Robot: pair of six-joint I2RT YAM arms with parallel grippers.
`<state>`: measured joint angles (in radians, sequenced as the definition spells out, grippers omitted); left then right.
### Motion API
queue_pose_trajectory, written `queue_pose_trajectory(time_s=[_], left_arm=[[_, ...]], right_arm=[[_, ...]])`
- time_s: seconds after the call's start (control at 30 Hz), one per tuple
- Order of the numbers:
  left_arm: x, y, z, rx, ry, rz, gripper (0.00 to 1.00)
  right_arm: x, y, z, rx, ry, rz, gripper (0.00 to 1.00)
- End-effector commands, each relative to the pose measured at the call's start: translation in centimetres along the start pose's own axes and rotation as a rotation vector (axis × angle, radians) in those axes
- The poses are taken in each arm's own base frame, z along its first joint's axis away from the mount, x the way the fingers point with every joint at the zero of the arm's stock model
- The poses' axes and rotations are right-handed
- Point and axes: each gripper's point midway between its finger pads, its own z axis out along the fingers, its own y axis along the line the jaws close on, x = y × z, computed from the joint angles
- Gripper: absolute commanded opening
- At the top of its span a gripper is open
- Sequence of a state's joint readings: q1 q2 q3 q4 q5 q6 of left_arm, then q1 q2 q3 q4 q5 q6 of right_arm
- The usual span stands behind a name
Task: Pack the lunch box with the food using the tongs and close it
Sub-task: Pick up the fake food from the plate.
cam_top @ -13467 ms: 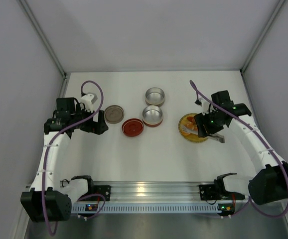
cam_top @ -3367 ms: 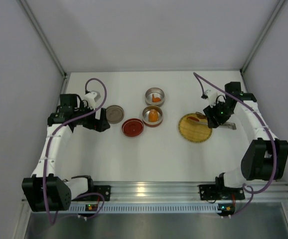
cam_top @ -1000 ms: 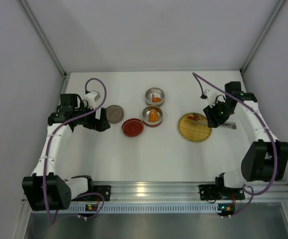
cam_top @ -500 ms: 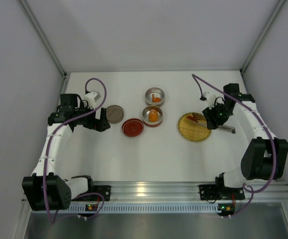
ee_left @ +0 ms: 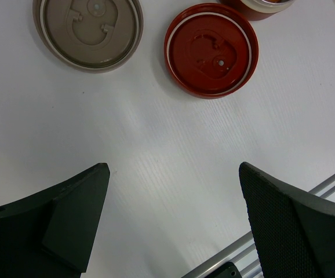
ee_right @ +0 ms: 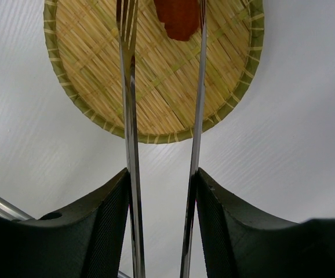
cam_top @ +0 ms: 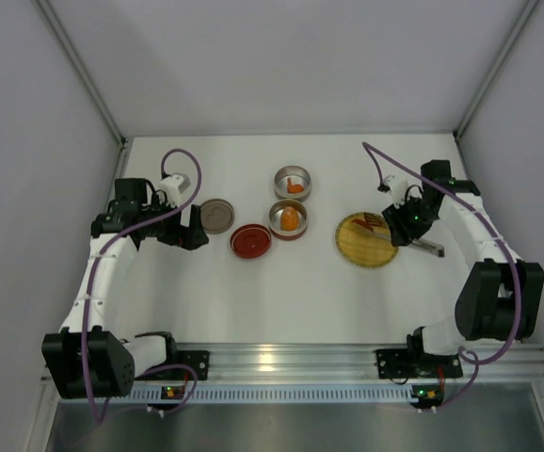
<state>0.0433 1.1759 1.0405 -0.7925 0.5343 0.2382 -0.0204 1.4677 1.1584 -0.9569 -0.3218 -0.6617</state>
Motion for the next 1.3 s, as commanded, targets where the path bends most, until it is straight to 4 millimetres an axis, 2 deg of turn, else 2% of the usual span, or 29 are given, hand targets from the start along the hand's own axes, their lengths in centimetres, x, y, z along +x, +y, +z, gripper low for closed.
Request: queue_pose_trajectory(time_s=[0.0,0.27,0.53,0.57,0.67,1.0,1.27], left_arm=[[-0.6,-0.2,-0.1,0.008,-0.033,0.024,0.98],[-0.4,-0.2,0.1,0.012,-0.030,0.020,0.98],[-0.5,-0.1,0.2,0.006,-0.035,0.025,0.98],[-0.6,-0.1,0.2,0.008,-0.036,0.026,0.98],[-0.6,0.0,0.3,0.010,-0.034,0.023,0.98],[-0.7,0.0,0.2,0.007,-0.033,0.024,0.98],[-0.8,0.0,0.2,0.009,-0.035,0.024,0.98]], right_arm=[[-2.4,-0.6,-1.0,0.054,-0.096,-0.037,0.46],[-3.4,-0.9,-2.0,0.077,-0.133,-0.042,0.46],[-2.9,-1.1,-1.1,0.073,-0.109,-0.039,0.45],[-3.2,-0.2,-0.7,0.057,-0.105,-0.065,0.45],[-3.3,0.0,-0.4,0.055,-0.101,-0.071,0.45],[-3.3,0.4,-0.1,0.048,-0.084,-0.082,0.38],[-3.3,0.4,-1.1,0.064,-0.088,-0.090,0.29]])
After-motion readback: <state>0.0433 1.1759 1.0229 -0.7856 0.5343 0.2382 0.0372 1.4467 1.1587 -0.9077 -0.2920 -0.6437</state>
